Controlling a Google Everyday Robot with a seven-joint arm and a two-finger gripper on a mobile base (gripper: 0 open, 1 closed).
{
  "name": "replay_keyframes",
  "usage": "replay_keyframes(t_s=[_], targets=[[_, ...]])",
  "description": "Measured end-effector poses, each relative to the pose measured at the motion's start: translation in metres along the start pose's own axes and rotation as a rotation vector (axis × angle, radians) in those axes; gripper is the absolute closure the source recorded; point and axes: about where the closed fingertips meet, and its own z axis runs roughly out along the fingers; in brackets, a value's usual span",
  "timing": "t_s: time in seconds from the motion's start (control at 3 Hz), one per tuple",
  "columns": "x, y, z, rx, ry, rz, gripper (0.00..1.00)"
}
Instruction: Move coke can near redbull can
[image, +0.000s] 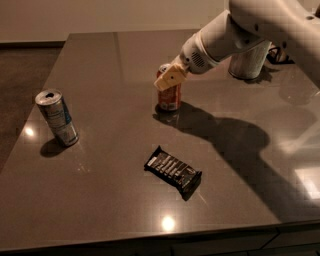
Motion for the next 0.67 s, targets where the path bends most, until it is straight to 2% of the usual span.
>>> replay_keyframes(t_s=[0.33, 0.67], targets=[[-0.024, 0.034, 0.004, -0.067, -0.027, -0.064, 0.93], [-0.044, 0.068, 0.015, -0.127, -0.038, -0.142, 1.0]])
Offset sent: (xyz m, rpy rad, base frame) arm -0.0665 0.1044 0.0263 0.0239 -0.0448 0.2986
